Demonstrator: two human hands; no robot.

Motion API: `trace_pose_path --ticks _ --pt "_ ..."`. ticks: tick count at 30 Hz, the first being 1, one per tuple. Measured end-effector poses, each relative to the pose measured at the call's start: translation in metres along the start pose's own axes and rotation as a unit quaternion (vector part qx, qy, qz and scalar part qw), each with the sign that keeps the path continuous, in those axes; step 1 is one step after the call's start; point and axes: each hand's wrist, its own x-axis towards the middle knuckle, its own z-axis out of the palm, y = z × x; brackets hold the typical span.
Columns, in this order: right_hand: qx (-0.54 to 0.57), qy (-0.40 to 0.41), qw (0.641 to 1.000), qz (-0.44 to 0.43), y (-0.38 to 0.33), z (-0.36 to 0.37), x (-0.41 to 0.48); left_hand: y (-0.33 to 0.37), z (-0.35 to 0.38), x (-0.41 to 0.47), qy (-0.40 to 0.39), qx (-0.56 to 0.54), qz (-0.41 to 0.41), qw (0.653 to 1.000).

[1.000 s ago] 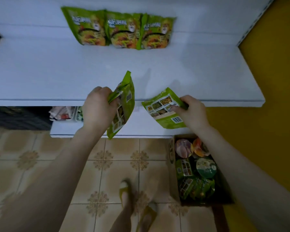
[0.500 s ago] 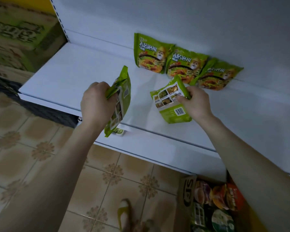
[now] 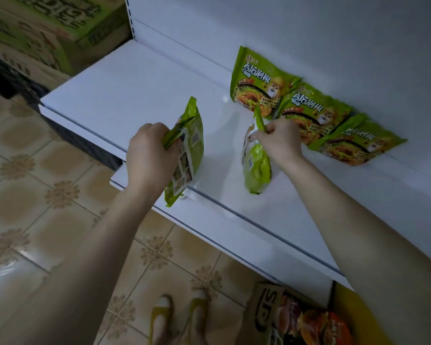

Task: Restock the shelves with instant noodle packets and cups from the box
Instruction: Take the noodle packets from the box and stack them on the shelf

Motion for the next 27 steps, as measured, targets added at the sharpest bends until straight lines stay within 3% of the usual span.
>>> trace_pose_path --ticks 9,15,18,22,27 --pt "0.136 -0.081 0.986 0.060 -0.039 0.071 0.018 -0.018 -0.007 -0.004 0.079 -0.012 -0.034 0.996" --pt "0.075 -0.158 0.982 0.073 -0.053 0.110 0.022 -0.029 -0.007 0.001 0.102 0.018 -0.034 0.994" --pt "0.112 -0.174 0.976 0.072 -0.051 0.116 0.024 -0.027 -0.005 0.002 0.104 0.020 -0.030 0.994" --pt "0.213 -0.083 0.972 0.059 -0.027 0.095 0.032 -0.023 -0.001 0.002 0.111 0.007 -0.039 0.993" --pt "0.139 0.014 0.983 0.117 0.031 0.069 0.040 -0.016 0.007 0.003 0.107 0.000 -0.039 0.994"
